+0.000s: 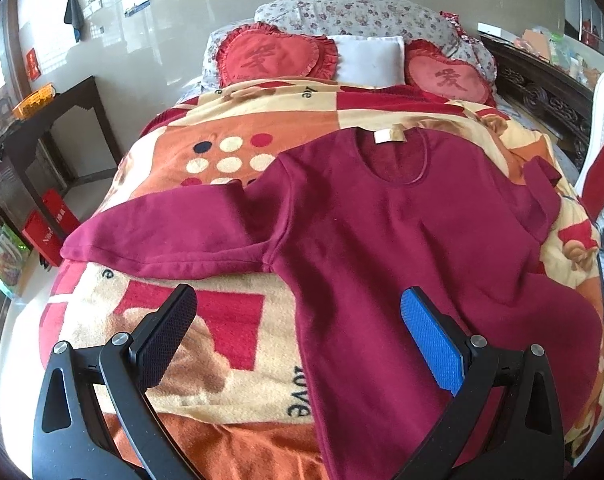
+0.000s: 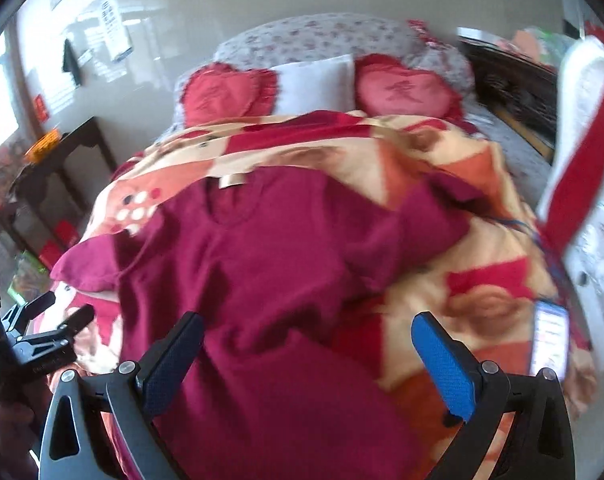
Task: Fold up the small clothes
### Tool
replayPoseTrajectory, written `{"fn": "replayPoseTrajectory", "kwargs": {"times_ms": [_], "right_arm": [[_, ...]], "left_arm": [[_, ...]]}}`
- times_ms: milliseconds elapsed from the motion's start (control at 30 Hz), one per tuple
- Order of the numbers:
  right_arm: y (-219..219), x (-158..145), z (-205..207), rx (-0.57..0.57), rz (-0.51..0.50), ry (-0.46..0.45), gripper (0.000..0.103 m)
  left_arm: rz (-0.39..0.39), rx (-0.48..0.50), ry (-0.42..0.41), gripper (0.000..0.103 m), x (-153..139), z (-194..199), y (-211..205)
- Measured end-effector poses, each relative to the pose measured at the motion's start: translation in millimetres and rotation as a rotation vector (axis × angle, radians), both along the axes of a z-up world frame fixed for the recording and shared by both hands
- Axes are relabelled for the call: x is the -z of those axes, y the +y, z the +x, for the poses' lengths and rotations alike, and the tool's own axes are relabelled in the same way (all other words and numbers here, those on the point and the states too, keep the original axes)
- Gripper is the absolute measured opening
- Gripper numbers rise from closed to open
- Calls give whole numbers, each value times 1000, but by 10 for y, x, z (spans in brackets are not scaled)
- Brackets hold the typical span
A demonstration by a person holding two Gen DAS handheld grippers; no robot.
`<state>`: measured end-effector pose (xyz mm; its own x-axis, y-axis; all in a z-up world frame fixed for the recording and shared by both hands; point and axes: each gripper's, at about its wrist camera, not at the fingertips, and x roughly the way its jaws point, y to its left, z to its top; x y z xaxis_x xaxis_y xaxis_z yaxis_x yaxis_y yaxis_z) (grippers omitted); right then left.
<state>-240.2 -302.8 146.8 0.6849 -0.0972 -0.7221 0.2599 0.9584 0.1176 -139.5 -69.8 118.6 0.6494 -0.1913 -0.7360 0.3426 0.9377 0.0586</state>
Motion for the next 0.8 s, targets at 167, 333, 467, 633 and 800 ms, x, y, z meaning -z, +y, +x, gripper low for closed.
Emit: {"fn": "replayPoseTrajectory", "kwargs": {"times_ms": [167, 333, 467, 633, 800], "right_arm": [[320, 119, 385, -49, -47, 10, 103], [463, 246, 661, -70, -64, 24, 103], [503, 367, 818, -65, -47, 39, 103], [531, 481, 939, -63, -47, 63, 103], [594, 553, 1046, -73, -71, 77, 103]], "left_arm": [[-1, -32, 21, 102, 77, 143, 54], [-16, -61, 42, 102, 151, 284, 96], [-15, -74, 58, 102, 210, 369, 112], [-16, -86, 68, 102, 254, 450, 129], [-26, -98, 85, 102, 299, 513, 147]]}}
